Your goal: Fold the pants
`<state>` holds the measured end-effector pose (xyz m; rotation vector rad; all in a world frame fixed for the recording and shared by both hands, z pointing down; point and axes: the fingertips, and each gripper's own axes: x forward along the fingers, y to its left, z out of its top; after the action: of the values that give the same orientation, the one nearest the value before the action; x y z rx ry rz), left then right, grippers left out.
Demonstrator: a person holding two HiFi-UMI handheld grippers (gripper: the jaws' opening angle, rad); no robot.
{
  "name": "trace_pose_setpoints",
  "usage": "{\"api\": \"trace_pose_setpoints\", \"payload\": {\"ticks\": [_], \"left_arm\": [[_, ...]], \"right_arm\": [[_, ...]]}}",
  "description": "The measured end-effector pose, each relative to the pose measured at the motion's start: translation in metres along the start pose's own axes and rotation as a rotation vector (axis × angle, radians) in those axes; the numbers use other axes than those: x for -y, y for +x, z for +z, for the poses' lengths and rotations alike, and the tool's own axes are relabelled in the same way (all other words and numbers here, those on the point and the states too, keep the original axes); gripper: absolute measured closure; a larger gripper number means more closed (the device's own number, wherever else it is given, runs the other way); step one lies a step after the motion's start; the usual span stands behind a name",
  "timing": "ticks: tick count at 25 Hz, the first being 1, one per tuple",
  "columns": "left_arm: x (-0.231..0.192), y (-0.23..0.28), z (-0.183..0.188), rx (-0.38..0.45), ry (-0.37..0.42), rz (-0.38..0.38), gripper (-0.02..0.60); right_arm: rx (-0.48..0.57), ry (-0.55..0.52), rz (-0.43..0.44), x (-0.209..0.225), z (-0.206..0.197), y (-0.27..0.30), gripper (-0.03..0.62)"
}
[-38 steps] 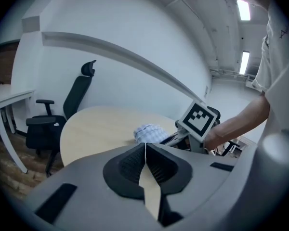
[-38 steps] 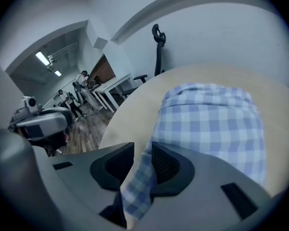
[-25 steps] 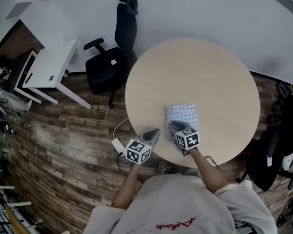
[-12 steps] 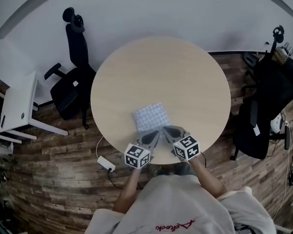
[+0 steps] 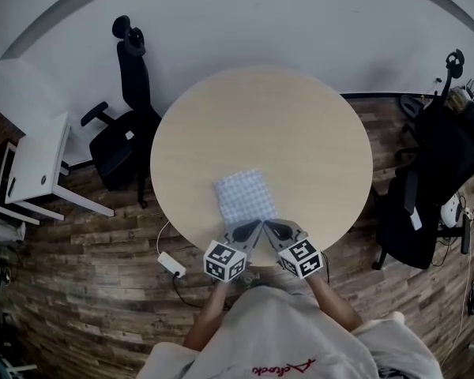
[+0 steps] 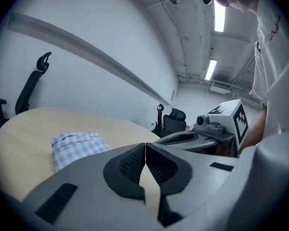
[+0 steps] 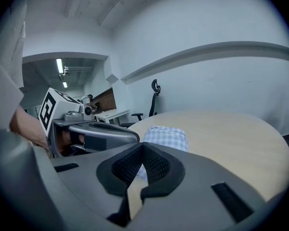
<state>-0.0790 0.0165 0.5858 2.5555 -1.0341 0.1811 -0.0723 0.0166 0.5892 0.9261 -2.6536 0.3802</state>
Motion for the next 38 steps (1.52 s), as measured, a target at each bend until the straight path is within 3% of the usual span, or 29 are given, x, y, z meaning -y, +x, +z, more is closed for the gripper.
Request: {"api": "trace_pose_setpoints", "payload": {"ticks": [7, 23, 29, 38], "left_arm": [[0.054, -0.003, -0.007, -0.015, 0.053, 0.031, 0.549], [0.216, -0.033, -0.062, -0.004, 0.081, 0.057, 0.549], [0.258, -0.054, -0.082, 0.005, 0.084, 0.064, 0.549], [0.293, -0.07, -0.086, 0.043, 0.104, 0.084, 0.549]], "right_arm": [[0.035, -0.012, 0.024, -0.006, -0.002, -0.055, 0.565], [0.084, 0.017, 0.013, -0.048, -0.064, -0.208, 0.566], [0.085, 0.015, 0.004, -0.07, -0.087, -0.247, 0.566], [0.111, -0.03, 0.017, -0.087, -0.088, -0.278, 0.566]]}}
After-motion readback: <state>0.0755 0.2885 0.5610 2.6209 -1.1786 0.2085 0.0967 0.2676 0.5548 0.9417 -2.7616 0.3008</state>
